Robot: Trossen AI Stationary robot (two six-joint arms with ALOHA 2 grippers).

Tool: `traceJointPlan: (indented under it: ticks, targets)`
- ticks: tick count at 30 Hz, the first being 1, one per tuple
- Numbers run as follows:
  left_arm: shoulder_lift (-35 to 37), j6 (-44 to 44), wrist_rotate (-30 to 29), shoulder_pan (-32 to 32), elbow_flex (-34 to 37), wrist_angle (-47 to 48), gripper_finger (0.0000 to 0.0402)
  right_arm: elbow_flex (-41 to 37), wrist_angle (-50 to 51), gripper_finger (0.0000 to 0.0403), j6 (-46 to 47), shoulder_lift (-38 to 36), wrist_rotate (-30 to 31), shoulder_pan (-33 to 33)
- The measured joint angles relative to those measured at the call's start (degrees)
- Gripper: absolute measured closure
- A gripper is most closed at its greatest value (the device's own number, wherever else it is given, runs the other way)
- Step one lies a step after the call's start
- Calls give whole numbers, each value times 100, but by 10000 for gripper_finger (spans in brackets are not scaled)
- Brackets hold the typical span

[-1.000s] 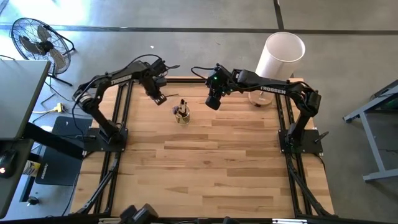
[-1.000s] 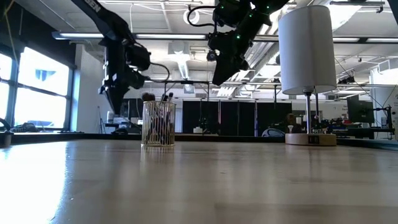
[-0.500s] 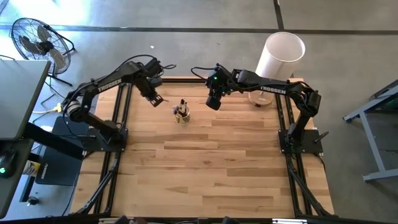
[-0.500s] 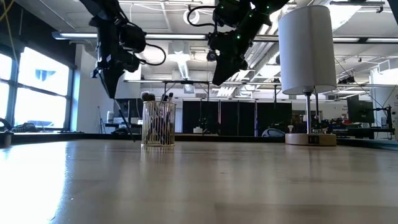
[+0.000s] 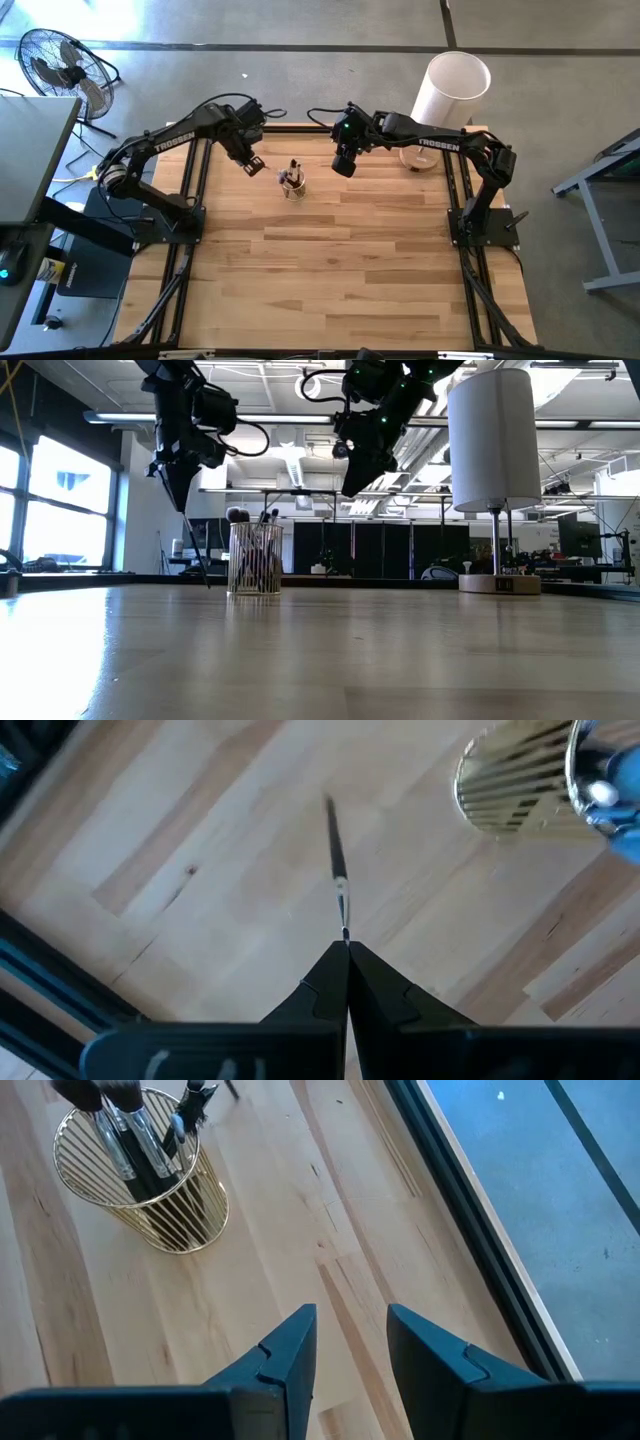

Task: Put items in baskets/containers
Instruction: Put the makeup brush into the wire organizer

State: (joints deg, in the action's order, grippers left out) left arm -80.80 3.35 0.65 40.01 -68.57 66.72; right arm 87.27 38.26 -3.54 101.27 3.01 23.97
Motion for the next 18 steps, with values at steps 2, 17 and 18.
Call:
traceJointPlan:
  ticks: [2,17,18]
  targets:
    - [77,76,-3,4,-7,-14,401,1,0,284,-44,0,1,0]
    - [610,595,64,-4,-7,4,401,0,0,284,-272,0,0,0]
    - [610,596,85,-4,-7,10,401,0,0,284,-283,0,0,0]
